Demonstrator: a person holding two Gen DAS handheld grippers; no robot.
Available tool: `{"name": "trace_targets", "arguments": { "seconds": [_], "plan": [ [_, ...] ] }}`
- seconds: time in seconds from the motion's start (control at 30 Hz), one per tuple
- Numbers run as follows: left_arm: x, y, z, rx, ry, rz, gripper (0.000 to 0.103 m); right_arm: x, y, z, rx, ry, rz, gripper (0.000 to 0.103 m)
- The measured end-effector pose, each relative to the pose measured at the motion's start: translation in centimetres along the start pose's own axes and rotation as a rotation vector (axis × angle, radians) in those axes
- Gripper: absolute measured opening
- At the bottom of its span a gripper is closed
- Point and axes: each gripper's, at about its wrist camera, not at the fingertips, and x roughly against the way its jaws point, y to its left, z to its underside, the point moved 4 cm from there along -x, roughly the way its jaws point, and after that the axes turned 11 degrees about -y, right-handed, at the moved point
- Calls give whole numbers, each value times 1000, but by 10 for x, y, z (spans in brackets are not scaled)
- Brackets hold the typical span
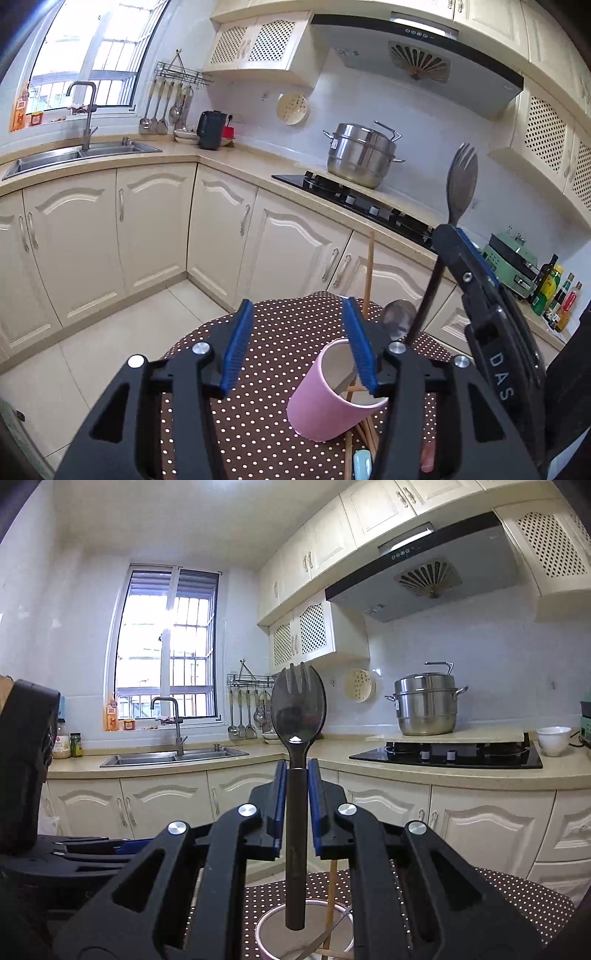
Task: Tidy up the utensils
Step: 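Open the right gripper to release the spork into the cup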
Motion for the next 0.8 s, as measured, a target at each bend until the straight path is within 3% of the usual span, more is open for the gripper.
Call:
{"name": "trace_targets", "arguments": {
  "seconds": [0.23, 0.33, 0.8],
  "plan": [
    [0, 0, 2, 5, 10, 0, 51, -2, -4, 0, -25, 33, 6, 27],
    [2, 2, 2, 2, 14, -8, 51, 0, -7, -2, -43, 34, 13, 53],
    [35, -20, 2, -10, 33, 23, 54, 42, -27, -32, -71, 50, 45, 54]
  ]
}}
